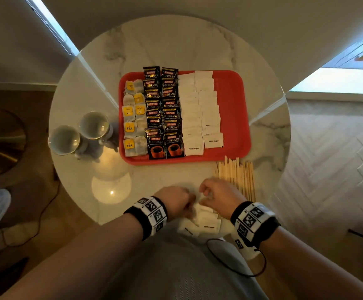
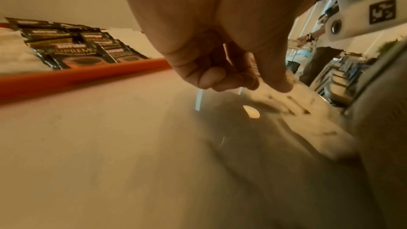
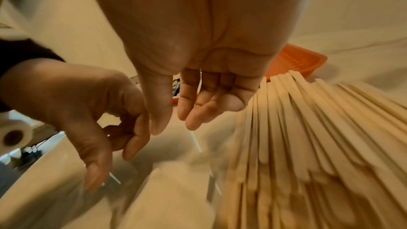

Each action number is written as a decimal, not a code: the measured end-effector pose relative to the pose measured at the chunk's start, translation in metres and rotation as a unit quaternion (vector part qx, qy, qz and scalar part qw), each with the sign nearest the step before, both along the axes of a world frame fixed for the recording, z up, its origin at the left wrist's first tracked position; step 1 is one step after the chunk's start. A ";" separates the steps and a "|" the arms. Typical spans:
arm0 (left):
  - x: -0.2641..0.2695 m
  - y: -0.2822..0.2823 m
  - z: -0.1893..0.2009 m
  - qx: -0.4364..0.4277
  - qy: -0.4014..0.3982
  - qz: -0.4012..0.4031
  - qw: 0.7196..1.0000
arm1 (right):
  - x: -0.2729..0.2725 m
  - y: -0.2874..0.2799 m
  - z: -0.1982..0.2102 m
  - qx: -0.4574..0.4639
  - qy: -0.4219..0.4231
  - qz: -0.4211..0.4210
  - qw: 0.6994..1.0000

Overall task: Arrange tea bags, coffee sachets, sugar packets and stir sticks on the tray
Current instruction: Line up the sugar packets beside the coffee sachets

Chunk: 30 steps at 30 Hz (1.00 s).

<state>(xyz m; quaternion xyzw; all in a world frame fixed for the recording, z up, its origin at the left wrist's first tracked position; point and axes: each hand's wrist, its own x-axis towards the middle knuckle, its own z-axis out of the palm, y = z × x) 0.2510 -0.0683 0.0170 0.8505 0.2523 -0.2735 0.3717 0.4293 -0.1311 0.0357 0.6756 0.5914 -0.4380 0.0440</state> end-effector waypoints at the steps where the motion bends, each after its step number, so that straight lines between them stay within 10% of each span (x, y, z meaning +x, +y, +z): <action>1: -0.003 -0.008 -0.002 0.006 0.006 -0.008 1.000 | -0.002 -0.007 -0.001 -0.003 -0.006 0.020 1.000; 9: -0.022 -0.039 -0.013 0.059 -0.007 0.012 0.998 | -0.018 -0.047 -0.017 0.029 -0.120 0.186 0.975; 19: -0.051 -0.018 -0.027 0.118 -0.016 0.129 0.984 | -0.028 -0.052 -0.032 0.049 -0.126 0.198 0.971; 30: -0.054 -0.001 -0.017 0.047 -0.074 0.344 0.935 | -0.021 -0.022 -0.015 0.024 -0.006 0.003 1.000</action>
